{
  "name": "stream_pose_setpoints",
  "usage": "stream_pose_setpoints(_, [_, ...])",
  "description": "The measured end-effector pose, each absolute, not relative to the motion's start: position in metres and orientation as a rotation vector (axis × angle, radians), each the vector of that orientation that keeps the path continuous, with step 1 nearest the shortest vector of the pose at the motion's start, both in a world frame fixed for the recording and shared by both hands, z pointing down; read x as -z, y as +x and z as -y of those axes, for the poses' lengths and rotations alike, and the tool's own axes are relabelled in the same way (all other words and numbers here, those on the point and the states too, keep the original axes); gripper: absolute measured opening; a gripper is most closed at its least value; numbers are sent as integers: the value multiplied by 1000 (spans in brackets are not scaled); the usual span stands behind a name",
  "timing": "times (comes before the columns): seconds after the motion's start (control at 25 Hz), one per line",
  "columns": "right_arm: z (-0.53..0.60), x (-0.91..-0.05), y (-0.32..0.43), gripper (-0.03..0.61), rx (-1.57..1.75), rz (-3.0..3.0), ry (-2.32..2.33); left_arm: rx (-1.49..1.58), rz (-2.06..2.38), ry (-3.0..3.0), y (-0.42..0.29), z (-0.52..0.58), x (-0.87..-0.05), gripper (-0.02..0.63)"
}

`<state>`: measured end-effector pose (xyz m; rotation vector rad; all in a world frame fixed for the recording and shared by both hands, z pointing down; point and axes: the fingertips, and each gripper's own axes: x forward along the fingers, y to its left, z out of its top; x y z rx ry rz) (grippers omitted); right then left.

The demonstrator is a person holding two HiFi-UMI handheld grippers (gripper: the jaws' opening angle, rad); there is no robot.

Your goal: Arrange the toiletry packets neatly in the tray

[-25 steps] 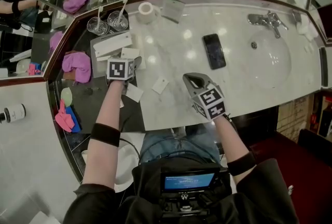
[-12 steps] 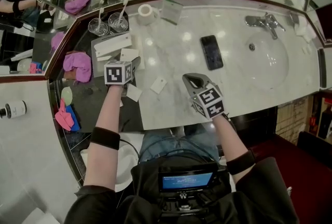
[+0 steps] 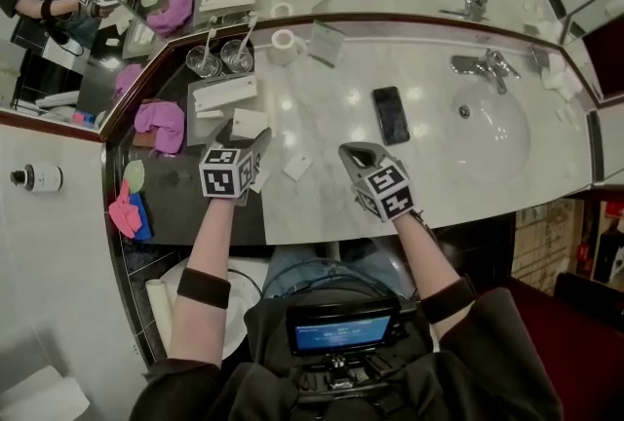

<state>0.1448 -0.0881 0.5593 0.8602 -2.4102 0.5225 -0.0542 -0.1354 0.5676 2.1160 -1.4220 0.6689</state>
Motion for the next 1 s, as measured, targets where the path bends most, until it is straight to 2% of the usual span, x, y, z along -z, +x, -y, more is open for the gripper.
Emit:
stream_pose_setpoints(0.48, [75, -526, 114, 12, -417, 2477, 740, -588, 1587, 2080, -67, 57, -526, 383])
stream_pose_setpoints(0.52, [73, -524, 108, 12, -410, 2484, 727, -583, 1598, 2071, -71, 53, -526, 368])
stream_pose_setpoints(1.0, [48, -517, 22, 12, -383, 2522, 549, -559, 1681, 1942, -148, 20, -544, 365])
